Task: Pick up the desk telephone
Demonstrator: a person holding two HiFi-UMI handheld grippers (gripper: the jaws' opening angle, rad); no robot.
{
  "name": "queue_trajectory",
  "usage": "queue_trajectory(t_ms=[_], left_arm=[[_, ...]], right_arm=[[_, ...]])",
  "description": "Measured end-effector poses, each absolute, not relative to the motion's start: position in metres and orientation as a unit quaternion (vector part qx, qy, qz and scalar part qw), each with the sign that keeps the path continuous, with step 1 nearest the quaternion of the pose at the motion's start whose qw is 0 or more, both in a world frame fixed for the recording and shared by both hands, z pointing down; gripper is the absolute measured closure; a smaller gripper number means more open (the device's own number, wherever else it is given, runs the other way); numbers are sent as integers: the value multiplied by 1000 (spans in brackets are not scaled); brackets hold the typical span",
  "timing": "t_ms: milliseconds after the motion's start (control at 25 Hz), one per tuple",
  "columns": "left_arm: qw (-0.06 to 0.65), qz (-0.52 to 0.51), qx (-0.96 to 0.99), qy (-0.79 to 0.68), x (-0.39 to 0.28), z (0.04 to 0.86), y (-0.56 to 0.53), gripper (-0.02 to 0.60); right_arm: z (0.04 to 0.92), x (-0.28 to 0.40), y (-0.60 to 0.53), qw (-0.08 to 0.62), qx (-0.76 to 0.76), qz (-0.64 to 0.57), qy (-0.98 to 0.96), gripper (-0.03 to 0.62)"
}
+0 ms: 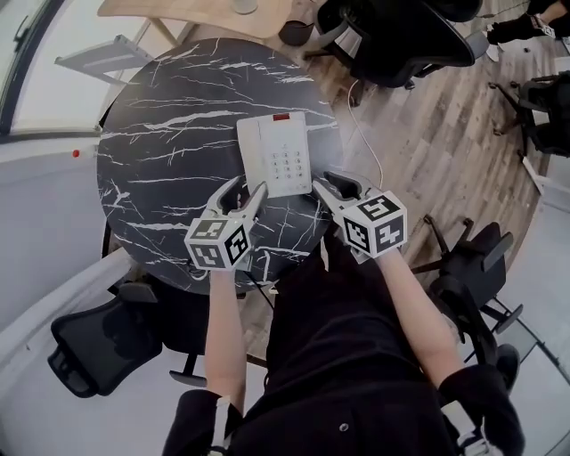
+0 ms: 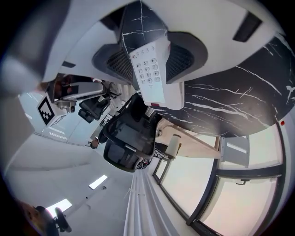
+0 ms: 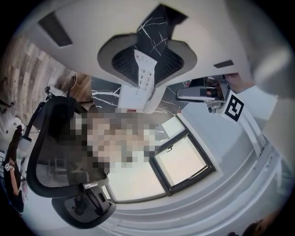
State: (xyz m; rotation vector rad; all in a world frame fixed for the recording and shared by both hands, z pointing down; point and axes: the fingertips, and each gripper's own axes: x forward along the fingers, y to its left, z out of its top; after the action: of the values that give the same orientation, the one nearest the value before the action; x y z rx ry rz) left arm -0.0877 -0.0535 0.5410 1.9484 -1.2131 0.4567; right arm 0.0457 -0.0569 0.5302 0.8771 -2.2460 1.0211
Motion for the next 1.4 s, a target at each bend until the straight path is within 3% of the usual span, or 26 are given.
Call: queue_trajectory(t_ms=[560, 1400], left_arm=[[432, 213, 765, -428, -91, 593, -60, 253], [524, 107, 782, -319, -97, 623, -86, 192]], right_arm=[[577, 39, -61, 289, 324, 418, -798, 433], [626, 26, -77, 328, 308, 442, -776, 376]])
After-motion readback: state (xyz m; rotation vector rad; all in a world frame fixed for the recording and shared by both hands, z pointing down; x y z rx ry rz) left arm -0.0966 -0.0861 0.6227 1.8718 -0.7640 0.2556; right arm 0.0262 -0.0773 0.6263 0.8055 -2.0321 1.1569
